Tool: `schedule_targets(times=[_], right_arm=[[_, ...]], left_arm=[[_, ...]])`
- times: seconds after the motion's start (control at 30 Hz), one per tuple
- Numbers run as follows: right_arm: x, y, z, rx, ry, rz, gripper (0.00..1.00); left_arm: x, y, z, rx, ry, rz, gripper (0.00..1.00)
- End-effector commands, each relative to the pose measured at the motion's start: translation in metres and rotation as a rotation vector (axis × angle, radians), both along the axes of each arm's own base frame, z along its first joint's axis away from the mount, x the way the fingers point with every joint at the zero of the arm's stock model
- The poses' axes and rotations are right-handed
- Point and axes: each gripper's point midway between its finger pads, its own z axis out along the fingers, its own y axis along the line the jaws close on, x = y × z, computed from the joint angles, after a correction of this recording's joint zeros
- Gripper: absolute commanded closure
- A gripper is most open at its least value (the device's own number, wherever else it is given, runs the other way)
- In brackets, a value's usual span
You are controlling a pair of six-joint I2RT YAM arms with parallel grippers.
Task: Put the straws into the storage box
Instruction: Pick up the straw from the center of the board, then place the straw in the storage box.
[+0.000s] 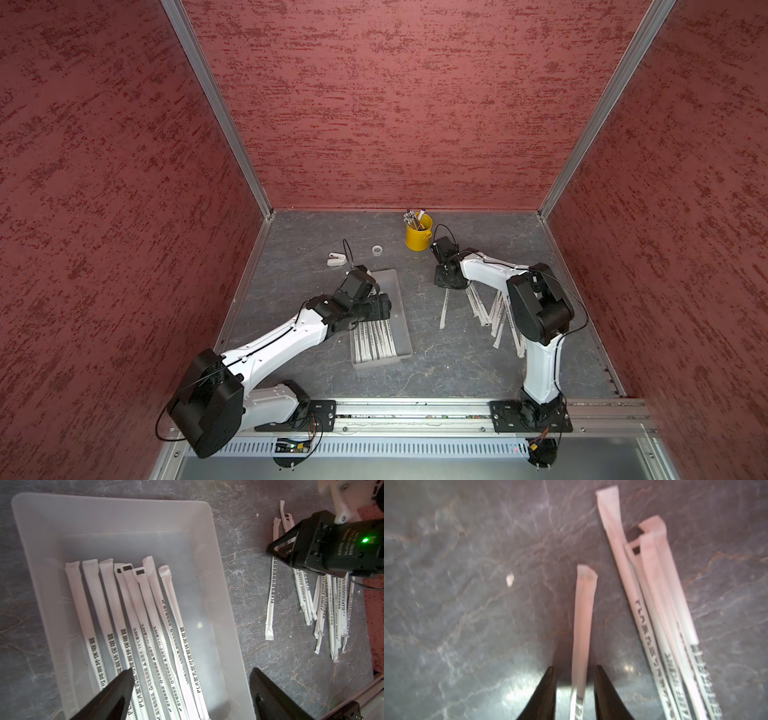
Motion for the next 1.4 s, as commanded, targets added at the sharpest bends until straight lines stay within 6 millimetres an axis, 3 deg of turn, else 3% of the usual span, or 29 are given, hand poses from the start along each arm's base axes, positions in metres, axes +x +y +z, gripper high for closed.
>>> schedule_targets(times=[0.0,0.1,0.2,0.4,0.53,0.67,0.77,0.87,1.13,1.37], right_arm=[[0.005,-0.002,-0.007,-0.019,0.000,-0.009,0.76],[-0.002,0.001,-0.008,-0.002,0.003,-0.010,0.84],[-0.009,0.007,0.004,0.010,-0.020,0.007,0.90],[-0.038,0.053,0.070,0.063,-0.114,0.144,0.93],[-0.069,0.108,0.116,0.195,-0.160,0.262,0.94],[-0.093,0.173,0.132,0.373,-0.178,0.382,0.94],[-0.096,0.206,0.124,0.424,-0.185,0.426,0.94],[-0.087,0.220,0.107,0.416,-0.193,0.426,0.95],[-0.083,0.216,0.051,0.337,-0.134,0.392,0.96],[-0.087,0.207,0.023,0.310,-0.087,0.321,0.96]], left_arm=[[-0.001,0.008,-0.001,-0.001,0.003,0.023,0.10],[-0.001,0.014,-0.002,0.000,0.004,0.037,0.10],[-0.001,0.020,-0.002,-0.004,0.002,0.050,0.10],[-0.002,0.035,0.001,-0.003,-0.008,0.087,0.10],[-0.003,0.044,0.005,-0.037,-0.025,0.127,0.10],[-0.003,0.042,0.006,-0.072,-0.028,0.138,0.11],[-0.003,0.038,0.004,-0.091,-0.016,0.136,0.11],[-0.003,0.036,0.001,-0.096,-0.008,0.133,0.11],[-0.007,0.032,-0.009,-0.105,0.013,0.132,0.11],[-0.007,0.027,-0.010,-0.108,0.015,0.122,0.12]])
